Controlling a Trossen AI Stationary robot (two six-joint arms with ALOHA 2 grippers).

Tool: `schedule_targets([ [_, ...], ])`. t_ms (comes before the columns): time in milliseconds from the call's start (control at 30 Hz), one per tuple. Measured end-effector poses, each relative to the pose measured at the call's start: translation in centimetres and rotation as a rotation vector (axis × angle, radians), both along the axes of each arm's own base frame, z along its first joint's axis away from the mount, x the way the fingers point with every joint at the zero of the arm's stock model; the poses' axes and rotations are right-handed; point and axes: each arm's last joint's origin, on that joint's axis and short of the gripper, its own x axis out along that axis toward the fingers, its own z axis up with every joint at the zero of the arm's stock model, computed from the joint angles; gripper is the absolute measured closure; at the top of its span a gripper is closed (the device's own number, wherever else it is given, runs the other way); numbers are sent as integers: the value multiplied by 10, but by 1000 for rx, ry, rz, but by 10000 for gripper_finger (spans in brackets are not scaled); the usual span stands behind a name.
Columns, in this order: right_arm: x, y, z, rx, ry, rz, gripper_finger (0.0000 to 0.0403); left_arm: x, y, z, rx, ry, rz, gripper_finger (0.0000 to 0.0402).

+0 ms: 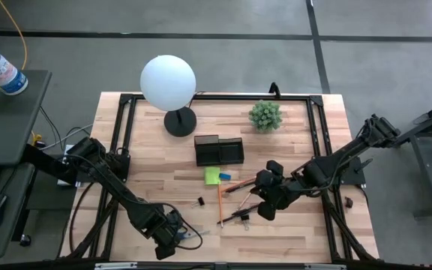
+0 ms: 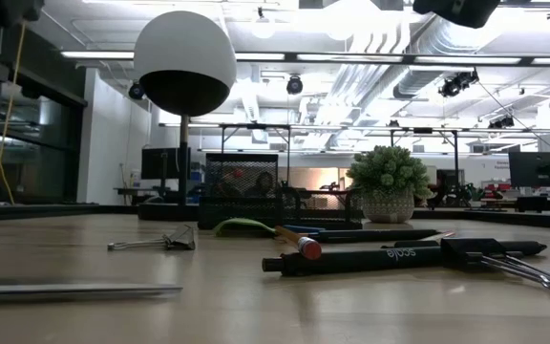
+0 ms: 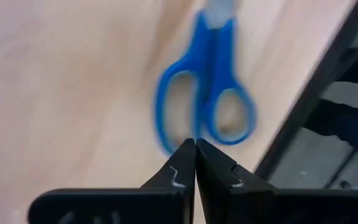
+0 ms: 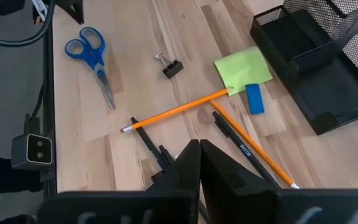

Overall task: Pick and place office supplies into organizer
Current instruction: Put the blue scissors into the top left side of the desk organizer

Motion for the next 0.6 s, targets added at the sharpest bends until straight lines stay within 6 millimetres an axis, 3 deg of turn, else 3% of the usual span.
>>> schedule_targets([
  [367, 0, 0, 0, 0, -3, -3, 403, -4, 2, -2, 7, 71, 64, 391],
  [600, 0, 0, 0, 12, -5, -5, 402, 0, 0, -7, 6, 53, 118, 304],
])
